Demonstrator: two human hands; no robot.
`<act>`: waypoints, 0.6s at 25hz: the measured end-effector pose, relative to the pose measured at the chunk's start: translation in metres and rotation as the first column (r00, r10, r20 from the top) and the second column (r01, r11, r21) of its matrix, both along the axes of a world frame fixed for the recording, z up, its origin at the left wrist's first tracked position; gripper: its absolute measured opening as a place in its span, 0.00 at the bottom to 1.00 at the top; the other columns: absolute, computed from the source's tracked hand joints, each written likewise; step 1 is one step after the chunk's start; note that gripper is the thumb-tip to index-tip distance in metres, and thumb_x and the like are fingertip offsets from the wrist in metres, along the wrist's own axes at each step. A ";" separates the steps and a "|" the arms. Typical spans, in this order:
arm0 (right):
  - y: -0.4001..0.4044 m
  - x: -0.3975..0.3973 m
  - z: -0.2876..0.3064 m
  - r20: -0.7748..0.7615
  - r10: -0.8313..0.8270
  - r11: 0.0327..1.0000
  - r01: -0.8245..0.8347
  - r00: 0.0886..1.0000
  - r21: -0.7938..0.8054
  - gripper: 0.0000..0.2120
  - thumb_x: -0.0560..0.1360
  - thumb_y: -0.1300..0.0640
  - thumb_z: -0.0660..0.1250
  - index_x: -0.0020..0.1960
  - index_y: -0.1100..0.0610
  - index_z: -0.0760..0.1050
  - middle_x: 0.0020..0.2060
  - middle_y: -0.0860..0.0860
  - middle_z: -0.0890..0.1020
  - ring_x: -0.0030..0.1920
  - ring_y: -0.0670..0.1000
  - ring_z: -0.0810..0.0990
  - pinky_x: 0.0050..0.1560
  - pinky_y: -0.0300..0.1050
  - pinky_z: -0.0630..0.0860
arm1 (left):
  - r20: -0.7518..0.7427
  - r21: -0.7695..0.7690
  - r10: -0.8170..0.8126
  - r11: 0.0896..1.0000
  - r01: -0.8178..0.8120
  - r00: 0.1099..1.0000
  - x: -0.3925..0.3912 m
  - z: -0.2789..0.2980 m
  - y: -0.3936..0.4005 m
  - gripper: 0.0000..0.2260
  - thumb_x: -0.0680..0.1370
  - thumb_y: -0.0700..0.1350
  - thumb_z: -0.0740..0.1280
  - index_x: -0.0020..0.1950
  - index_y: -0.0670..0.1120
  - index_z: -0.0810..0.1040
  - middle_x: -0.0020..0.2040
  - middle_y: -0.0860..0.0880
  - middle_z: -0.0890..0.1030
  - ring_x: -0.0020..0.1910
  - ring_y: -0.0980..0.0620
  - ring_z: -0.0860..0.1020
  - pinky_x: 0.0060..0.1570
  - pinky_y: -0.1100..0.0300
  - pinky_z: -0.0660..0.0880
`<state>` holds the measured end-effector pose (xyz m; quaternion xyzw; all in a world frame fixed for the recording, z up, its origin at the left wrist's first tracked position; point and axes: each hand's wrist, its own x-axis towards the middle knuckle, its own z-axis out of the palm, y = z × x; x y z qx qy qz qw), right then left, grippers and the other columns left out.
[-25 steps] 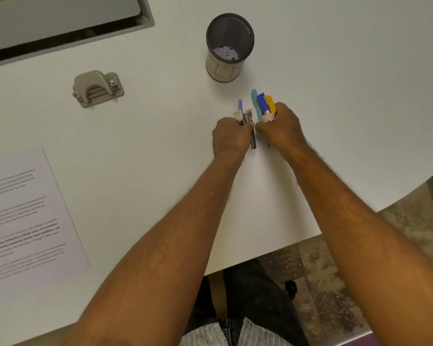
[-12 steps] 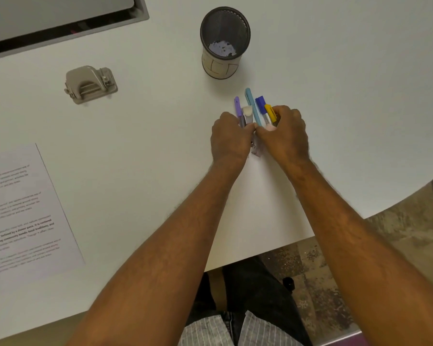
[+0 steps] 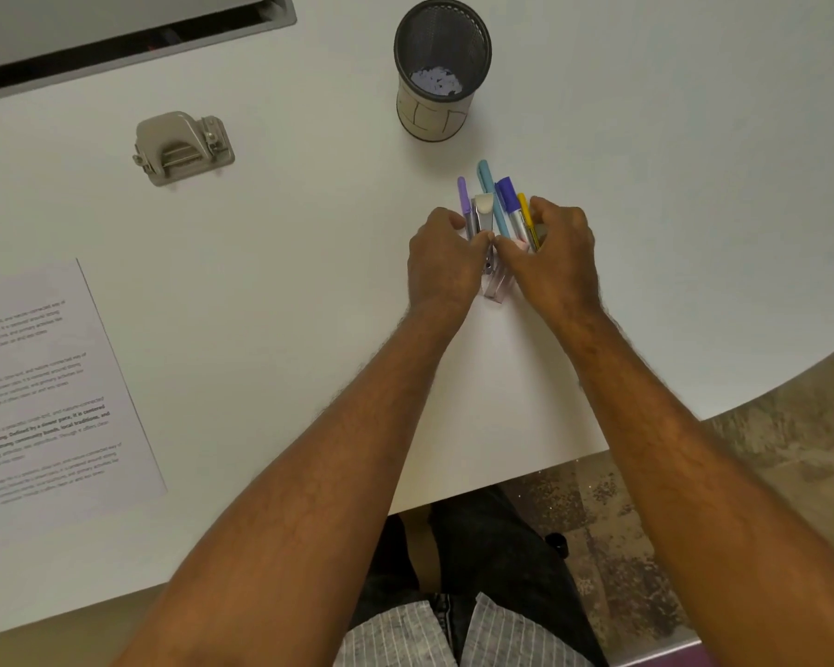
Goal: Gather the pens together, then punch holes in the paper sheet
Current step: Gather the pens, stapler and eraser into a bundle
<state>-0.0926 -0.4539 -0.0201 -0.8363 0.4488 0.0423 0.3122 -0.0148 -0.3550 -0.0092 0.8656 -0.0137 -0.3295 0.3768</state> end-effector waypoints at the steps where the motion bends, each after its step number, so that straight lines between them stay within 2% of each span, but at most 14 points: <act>1: 0.000 0.000 0.001 0.004 0.003 1.000 -0.003 1.000 0.000 0.33 0.77 0.40 0.72 0.76 0.54 0.69 0.68 0.56 0.74 0.66 0.55 0.75 0.61 0.50 0.79 | -0.001 0.001 -0.002 1.000 0.002 1.000 -0.001 0.001 0.001 0.17 0.81 0.50 0.72 0.66 0.43 0.76 0.61 0.47 0.82 0.49 0.55 0.75 0.46 0.67 0.70; 6: 0.005 0.002 0.011 0.075 -0.034 0.999 0.035 0.997 -0.015 0.26 0.79 0.44 0.70 0.73 0.55 0.73 0.68 0.55 0.75 0.66 0.53 0.75 0.63 0.52 0.80 | -0.013 -0.026 0.004 1.000 -0.004 1.000 0.000 0.010 0.013 0.17 0.82 0.52 0.68 0.66 0.43 0.76 0.61 0.46 0.82 0.50 0.54 0.76 0.50 0.64 0.71; 9: 0.015 0.006 0.025 0.131 -0.028 0.994 0.041 0.991 -0.098 0.22 0.80 0.46 0.69 0.70 0.55 0.75 0.67 0.54 0.75 0.66 0.52 0.74 0.61 0.49 0.79 | -0.016 -0.045 0.032 0.998 -0.033 0.999 0.001 0.018 0.034 0.16 0.84 0.53 0.65 0.66 0.44 0.77 0.57 0.48 0.82 0.50 0.55 0.77 0.50 0.63 0.71; 12: 0.042 0.015 0.042 0.255 0.043 0.981 0.007 0.966 -0.193 0.16 0.80 0.49 0.69 0.65 0.54 0.76 0.63 0.53 0.76 0.62 0.52 0.73 0.56 0.49 0.81 | 0.004 -0.097 0.113 0.989 -0.112 0.994 0.005 0.030 0.077 0.13 0.83 0.52 0.65 0.63 0.46 0.79 0.51 0.53 0.81 0.47 0.57 0.78 0.48 0.63 0.72; 15: 0.091 0.034 0.052 0.367 0.152 0.978 -0.087 0.918 -0.188 0.11 0.80 0.54 0.67 0.62 0.54 0.77 0.60 0.50 0.75 0.62 0.54 0.75 0.58 0.55 0.79 | 0.077 -0.133 0.237 0.965 -0.225 0.969 0.012 0.038 0.142 0.11 0.83 0.52 0.65 0.61 0.49 0.80 0.52 0.54 0.82 0.47 0.58 0.80 0.48 0.62 0.77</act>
